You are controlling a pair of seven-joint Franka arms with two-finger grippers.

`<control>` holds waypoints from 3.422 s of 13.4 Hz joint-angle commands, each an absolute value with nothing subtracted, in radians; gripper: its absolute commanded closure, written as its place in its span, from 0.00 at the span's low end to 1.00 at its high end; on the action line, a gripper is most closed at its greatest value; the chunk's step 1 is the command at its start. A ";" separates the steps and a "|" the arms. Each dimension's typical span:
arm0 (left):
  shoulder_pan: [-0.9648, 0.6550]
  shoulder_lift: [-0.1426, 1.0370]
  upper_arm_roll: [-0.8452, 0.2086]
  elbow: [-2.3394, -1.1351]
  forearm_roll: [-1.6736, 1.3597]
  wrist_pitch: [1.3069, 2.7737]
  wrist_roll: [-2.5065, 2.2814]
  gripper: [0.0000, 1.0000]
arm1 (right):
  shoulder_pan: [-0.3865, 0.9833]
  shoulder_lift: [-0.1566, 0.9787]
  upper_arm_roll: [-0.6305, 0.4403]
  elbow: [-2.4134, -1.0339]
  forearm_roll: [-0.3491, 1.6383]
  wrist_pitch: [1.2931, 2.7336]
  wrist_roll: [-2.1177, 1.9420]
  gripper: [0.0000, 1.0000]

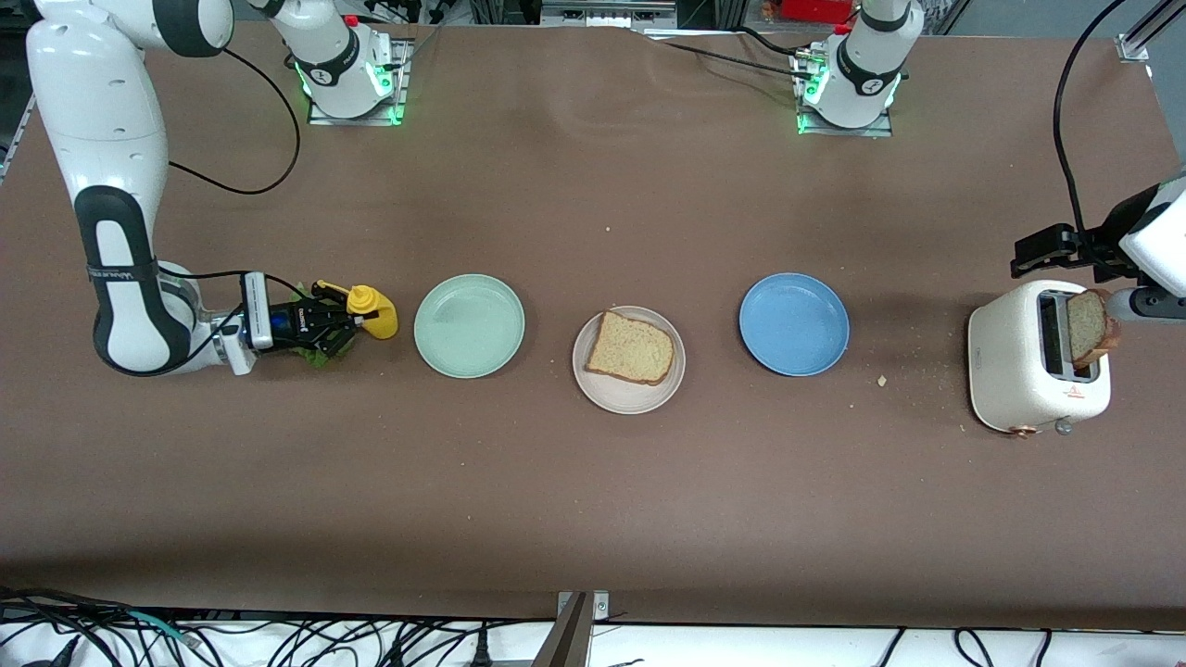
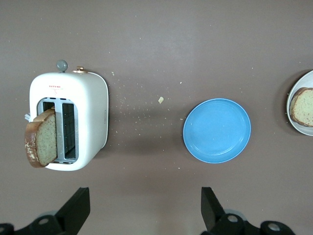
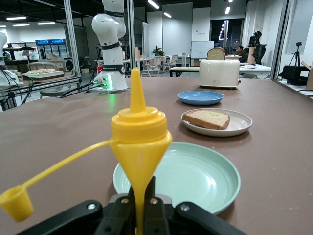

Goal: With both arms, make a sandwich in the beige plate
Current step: 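Move the yellow bottle beside the lettuce and set it down, then release the bottle and lower the right gripper onto the lettuce leaf, then grasp the green lettuce leaf with the right gripper and lift it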

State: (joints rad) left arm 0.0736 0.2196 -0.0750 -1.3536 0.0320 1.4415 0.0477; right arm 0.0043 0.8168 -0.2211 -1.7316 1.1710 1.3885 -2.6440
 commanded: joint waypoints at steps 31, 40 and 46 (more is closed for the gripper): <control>0.075 0.213 -0.075 -1.344 0.006 1.427 0.043 0.00 | 0.328 0.767 -0.536 -1.509 0.465 1.755 -1.597 0.01; 0.075 0.213 -0.075 -1.344 0.006 1.427 0.046 0.00 | 0.471 0.765 -0.612 -1.675 0.454 1.885 -1.491 0.01; 0.075 0.213 -0.075 -1.344 0.006 1.427 0.046 0.00 | 0.471 0.733 -0.618 -1.763 0.462 1.885 -1.460 0.11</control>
